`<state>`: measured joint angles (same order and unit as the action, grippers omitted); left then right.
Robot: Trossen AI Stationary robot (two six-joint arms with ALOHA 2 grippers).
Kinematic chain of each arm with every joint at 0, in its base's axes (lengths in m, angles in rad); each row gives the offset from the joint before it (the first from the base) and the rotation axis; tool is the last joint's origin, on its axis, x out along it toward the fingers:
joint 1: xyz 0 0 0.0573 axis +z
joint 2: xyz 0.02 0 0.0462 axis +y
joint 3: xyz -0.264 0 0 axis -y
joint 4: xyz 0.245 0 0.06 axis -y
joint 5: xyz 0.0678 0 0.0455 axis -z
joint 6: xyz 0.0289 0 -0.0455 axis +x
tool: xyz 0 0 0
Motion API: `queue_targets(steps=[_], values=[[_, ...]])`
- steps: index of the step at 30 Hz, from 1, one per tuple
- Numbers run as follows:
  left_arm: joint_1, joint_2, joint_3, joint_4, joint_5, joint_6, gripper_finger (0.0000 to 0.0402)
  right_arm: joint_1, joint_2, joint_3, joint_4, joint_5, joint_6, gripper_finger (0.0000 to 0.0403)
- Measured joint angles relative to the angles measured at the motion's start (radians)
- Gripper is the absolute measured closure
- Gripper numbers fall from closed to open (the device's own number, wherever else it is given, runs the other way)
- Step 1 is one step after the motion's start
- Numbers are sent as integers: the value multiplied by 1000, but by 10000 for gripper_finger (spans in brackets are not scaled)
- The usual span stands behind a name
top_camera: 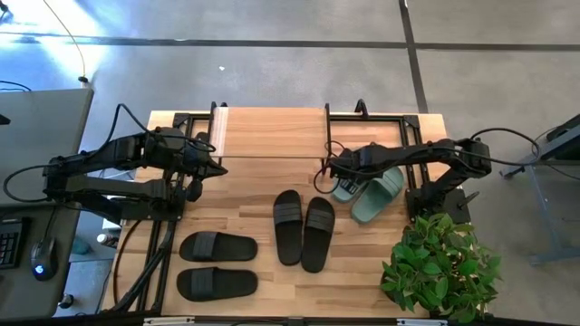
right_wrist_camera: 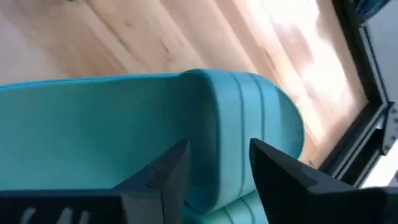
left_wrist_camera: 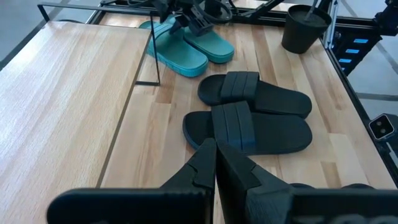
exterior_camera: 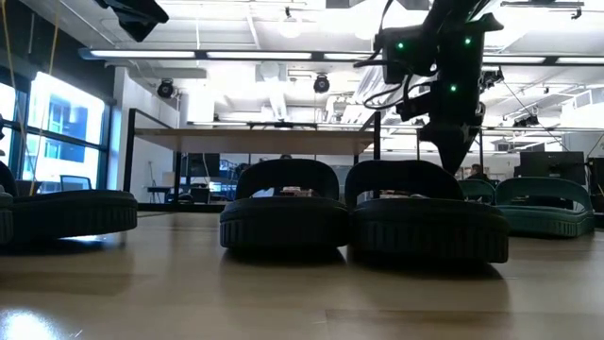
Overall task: Pick and place slides into the shelf
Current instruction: Put the green slide on the shelf
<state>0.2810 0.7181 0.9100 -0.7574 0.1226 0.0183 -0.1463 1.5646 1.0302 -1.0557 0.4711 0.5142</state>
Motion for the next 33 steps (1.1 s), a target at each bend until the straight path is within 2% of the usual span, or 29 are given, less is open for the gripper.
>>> queue_targets(steps=[7, 18, 23, 28, 33], values=[[0, 0, 0, 0, 0, 0, 401, 0, 0, 0, -9, 76, -18, 200], [0, 0, 0, 0, 0, -8, 401, -6, 113, 0, -39, 74, -6, 197], [0, 0, 0, 0, 0, -23, 401, -7, 171, 0, -116, 128, 64, 199], [0, 0, 0, 0, 0, -26, 401, -13, 193, 0, -141, 138, 91, 219], [0, 0, 0, 0, -2, -27, 401, -13, 189, 0, -145, 136, 81, 281]])
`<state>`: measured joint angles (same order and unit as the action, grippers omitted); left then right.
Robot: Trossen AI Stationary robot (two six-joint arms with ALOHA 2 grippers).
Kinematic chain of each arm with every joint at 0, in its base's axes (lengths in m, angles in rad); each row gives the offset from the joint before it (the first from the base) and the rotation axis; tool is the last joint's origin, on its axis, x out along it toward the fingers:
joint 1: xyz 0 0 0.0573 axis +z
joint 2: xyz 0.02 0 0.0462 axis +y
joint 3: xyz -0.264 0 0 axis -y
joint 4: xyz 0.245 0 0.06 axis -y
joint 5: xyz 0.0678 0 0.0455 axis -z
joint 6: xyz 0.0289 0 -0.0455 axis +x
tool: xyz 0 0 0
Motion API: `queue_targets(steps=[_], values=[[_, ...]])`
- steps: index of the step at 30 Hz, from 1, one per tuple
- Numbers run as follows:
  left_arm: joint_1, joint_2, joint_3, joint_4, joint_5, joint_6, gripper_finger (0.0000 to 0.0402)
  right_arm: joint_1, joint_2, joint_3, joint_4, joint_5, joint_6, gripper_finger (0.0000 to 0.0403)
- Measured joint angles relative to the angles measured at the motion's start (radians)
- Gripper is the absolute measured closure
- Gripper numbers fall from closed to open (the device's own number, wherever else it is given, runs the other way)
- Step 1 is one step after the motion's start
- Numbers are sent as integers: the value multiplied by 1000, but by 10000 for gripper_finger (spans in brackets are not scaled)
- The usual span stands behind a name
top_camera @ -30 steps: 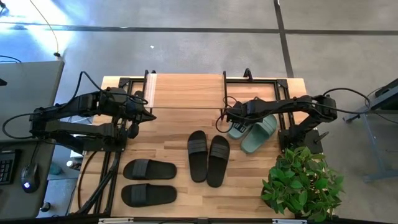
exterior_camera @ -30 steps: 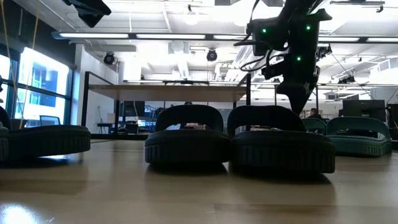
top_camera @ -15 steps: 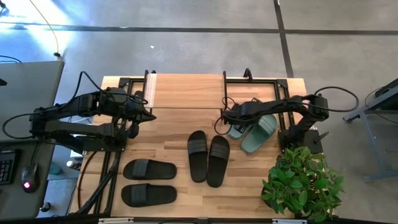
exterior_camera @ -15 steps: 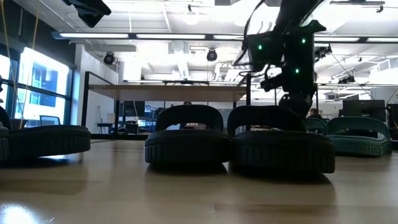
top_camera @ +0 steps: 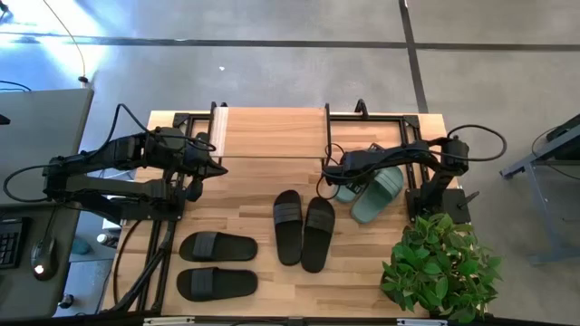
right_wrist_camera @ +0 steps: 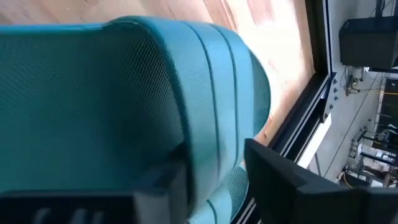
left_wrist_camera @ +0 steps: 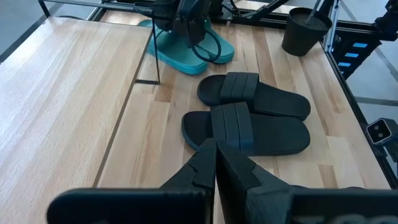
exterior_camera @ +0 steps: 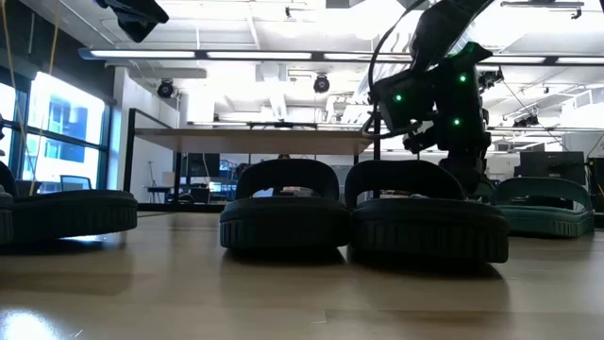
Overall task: Pick and place slides into the shelf
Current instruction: Put the green slide on the shelf
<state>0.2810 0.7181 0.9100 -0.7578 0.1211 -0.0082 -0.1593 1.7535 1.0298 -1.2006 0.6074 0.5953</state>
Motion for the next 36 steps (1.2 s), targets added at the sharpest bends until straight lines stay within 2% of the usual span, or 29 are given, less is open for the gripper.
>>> queue_targets(steps=[5, 7, 12, 18, 22, 27, 36], values=[[0, 0, 0, 0, -2, 0, 401, 0, 0, 3, -16, -32, -19, 378], [0, 0, 0, 0, -2, 0, 401, 2, -3, 8, -32, -49, -19, 393], [0, 0, 0, 0, -2, 0, 401, 29, -5, 80, -180, -57, 17, 398], [0, 0, 0, 0, -2, 0, 401, 87, -6, 287, -378, -69, 34, 400], [0, 0, 0, -1, -2, 0, 401, 126, -28, 456, -372, -140, 32, 401], [0, 0, 0, -1, -2, 0, 401, 145, -39, 622, -373, -146, 112, 402], [0, 0, 0, 0, -2, 0, 401, 145, -109, 746, -369, -135, 81, 402]])
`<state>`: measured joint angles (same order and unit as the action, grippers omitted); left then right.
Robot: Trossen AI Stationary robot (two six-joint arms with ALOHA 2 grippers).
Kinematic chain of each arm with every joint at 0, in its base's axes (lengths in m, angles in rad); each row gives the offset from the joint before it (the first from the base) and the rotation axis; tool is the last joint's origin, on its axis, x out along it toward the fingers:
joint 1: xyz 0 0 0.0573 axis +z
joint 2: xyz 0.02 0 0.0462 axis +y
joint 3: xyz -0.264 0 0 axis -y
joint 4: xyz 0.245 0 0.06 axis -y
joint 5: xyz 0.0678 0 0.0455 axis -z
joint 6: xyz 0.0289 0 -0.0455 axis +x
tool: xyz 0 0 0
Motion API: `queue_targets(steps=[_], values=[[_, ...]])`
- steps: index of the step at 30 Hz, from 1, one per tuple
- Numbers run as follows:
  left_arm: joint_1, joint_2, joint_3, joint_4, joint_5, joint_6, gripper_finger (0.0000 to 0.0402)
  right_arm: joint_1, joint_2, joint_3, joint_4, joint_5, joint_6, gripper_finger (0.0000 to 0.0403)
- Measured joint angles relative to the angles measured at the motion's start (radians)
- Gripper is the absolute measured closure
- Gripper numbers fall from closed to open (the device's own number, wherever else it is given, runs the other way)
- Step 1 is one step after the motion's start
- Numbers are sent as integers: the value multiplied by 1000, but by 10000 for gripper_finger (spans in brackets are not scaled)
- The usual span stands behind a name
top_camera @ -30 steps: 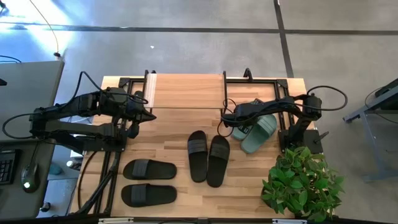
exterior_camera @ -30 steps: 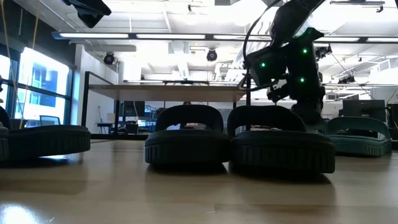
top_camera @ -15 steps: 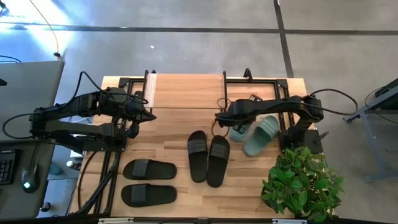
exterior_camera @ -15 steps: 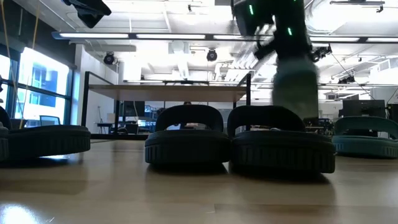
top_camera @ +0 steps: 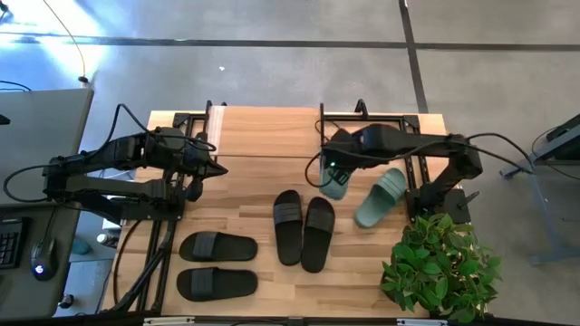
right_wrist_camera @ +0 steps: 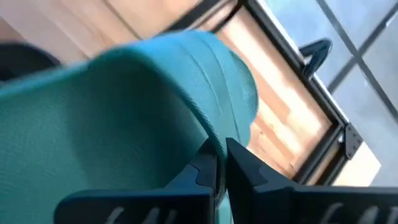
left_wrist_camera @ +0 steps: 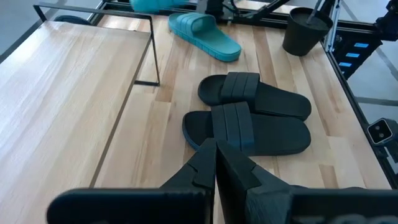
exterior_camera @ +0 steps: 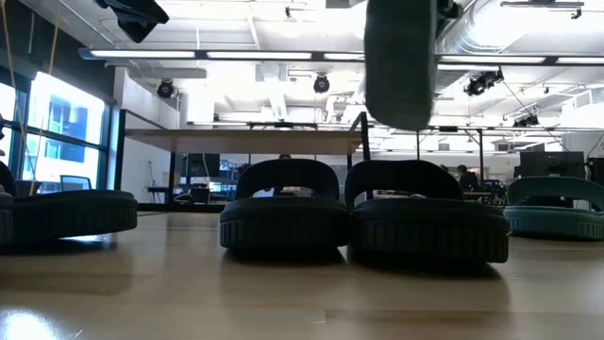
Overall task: Pick and place slides into the shelf
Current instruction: Put the green slide on the shelf
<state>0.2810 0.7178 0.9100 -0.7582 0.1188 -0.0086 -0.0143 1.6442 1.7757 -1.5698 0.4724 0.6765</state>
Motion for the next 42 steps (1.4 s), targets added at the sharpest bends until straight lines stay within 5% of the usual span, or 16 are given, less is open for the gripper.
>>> queue_targets(steps=[10, 16, 27, 33, 42], values=[[0, 0, 0, 0, 0, 0, 401, 0, -120, 153, -1, 288, 22, 403], [0, 0, 0, 0, 0, 0, 401, 18, -119, 338, 181, 488, -192, 403], [0, 0, 0, 0, 0, 0, 401, -87, -56, 379, 995, 322, -878, 403], [0, 0, 0, 0, 0, 0, 401, -165, 102, 376, 984, 252, -922, 403], [0, 0, 0, 0, 0, 0, 401, -183, 361, 375, 974, 286, -1029, 403]])
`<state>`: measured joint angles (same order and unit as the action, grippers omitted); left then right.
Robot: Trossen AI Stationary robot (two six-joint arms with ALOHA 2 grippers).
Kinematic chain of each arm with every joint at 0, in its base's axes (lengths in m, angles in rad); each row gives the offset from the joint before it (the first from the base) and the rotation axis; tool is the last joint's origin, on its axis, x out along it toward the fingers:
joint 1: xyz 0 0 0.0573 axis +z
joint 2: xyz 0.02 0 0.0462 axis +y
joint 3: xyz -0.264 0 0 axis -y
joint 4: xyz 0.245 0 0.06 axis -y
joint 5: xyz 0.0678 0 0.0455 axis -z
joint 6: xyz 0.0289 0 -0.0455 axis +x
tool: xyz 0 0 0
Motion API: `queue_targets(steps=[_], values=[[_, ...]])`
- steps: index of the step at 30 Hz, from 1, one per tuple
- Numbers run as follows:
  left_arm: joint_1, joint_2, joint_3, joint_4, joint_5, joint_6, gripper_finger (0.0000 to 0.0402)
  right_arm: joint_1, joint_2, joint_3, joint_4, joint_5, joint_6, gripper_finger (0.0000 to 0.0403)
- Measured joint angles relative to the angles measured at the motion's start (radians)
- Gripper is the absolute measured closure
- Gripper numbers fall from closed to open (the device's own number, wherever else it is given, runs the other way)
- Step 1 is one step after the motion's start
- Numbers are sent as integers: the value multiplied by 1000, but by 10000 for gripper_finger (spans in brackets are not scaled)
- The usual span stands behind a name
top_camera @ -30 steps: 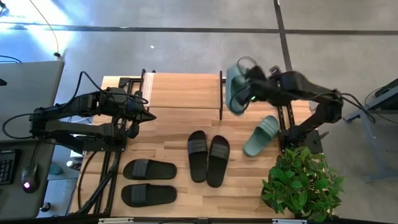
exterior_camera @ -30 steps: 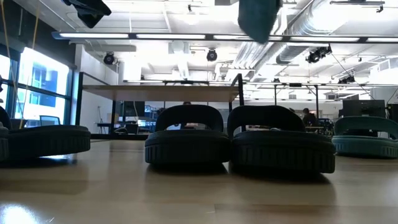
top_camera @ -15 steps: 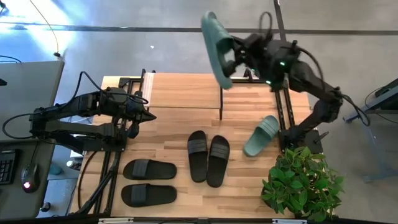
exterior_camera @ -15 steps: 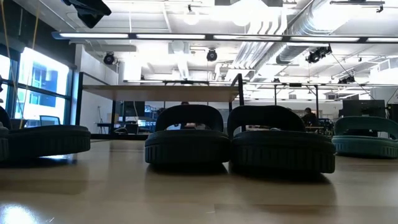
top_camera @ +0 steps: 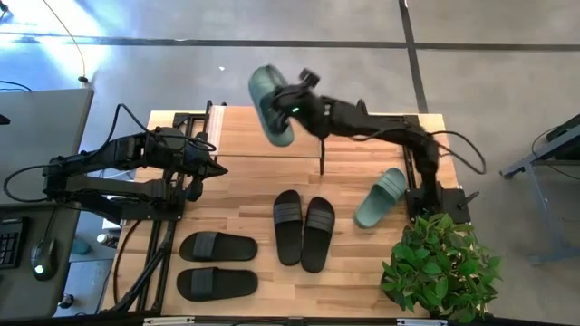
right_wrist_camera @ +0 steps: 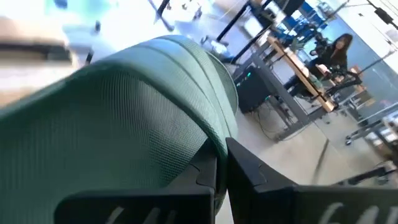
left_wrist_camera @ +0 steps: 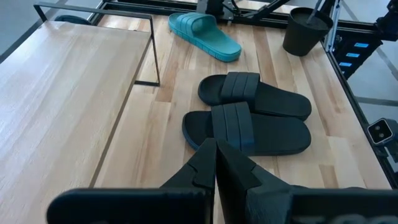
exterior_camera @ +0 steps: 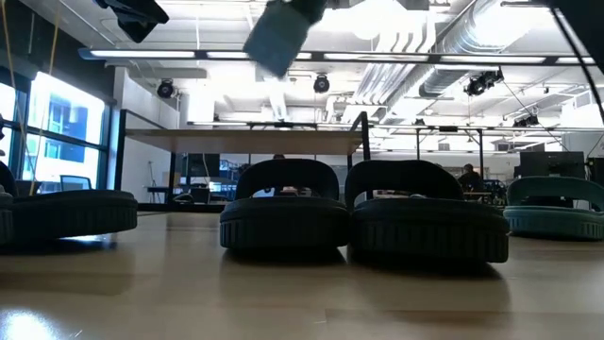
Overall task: Pick and place slides into the shelf
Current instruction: Put the green slide on the shelf
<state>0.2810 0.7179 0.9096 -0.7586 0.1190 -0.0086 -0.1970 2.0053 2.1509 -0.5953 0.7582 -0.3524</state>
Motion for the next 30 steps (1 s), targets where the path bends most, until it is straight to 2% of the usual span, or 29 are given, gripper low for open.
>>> queue_targets(steps=[5, 13, 30], values=[[0, 0, 0, 0, 0, 0, 401, 0, 90, 0, -9, 14, -23, 403], [0, 0, 0, 0, 0, 0, 401, -2, 155, 0, -83, 40, -12, 403], [0, 0, 0, 0, 0, 0, 401, -19, 169, 0, -246, 26, 178, 403]])
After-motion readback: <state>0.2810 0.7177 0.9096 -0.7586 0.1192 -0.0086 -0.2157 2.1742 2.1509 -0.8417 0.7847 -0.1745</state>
